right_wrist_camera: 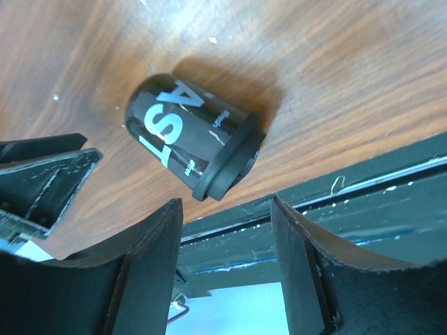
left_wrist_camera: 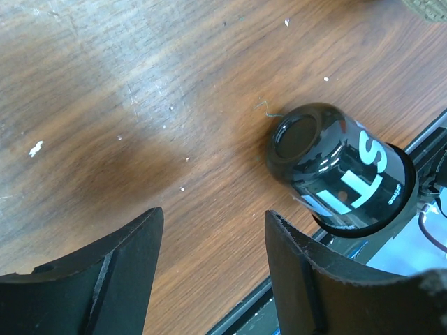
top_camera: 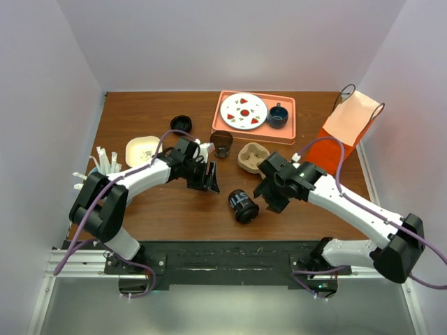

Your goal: Pack the takeout coffee

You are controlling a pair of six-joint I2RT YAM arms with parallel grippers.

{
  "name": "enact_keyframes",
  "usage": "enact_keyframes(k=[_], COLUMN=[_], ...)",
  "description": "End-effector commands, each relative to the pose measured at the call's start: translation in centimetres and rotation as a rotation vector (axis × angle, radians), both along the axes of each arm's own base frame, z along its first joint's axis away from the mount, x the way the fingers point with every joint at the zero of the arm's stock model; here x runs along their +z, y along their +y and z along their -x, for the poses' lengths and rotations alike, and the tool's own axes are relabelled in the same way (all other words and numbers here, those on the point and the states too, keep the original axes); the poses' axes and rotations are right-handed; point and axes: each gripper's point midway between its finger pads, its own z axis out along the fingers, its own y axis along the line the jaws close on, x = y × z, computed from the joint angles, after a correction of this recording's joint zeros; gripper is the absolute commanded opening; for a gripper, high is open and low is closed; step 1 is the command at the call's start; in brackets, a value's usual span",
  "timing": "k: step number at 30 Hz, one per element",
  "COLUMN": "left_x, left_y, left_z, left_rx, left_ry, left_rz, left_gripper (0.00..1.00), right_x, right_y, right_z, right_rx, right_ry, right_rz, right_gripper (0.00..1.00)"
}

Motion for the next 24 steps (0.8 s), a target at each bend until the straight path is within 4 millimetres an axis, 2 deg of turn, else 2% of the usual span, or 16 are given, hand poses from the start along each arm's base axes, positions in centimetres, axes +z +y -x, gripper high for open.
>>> enact_keyframes(k=[1, 9, 18, 22, 24], left_x=[1.2, 1.5, 1.3, 2.1, 2.4], left_y=[-0.7, -0.4, 0.0, 0.2, 0.2], left_z=[0.1, 0.1, 0.5, 0.6, 0.5], left_rx=[-0.009, -0.014, -0.012, -0.006, -0.004], left_ry=[-0.032, -0.042, -0.040, -0.056, -0.064], left_rz=[0.042, 0.029, 0.015, 0.018, 0.018], left_gripper=[0.64, 0.64, 0.64, 0.64, 0.64], right_x=[-1.3, -1.9, -4.8, -5.6, -5.7], right_y=[1.4, 1.8, 2.1, 1.2, 0.6], right_z=[0.6, -0.2, -1.0, -1.8, -1.8], right_rx=[-0.052, -0.107, -0.138, -0.156, -0.159], right_ry=[0.054, 0.021, 0.010, -0.020, -0.028], right_rz=[-0.019, -0.044, -0.033, 0.023, 0.050], right_gripper=[0.58, 0.59, 0.57, 0.49, 0.40])
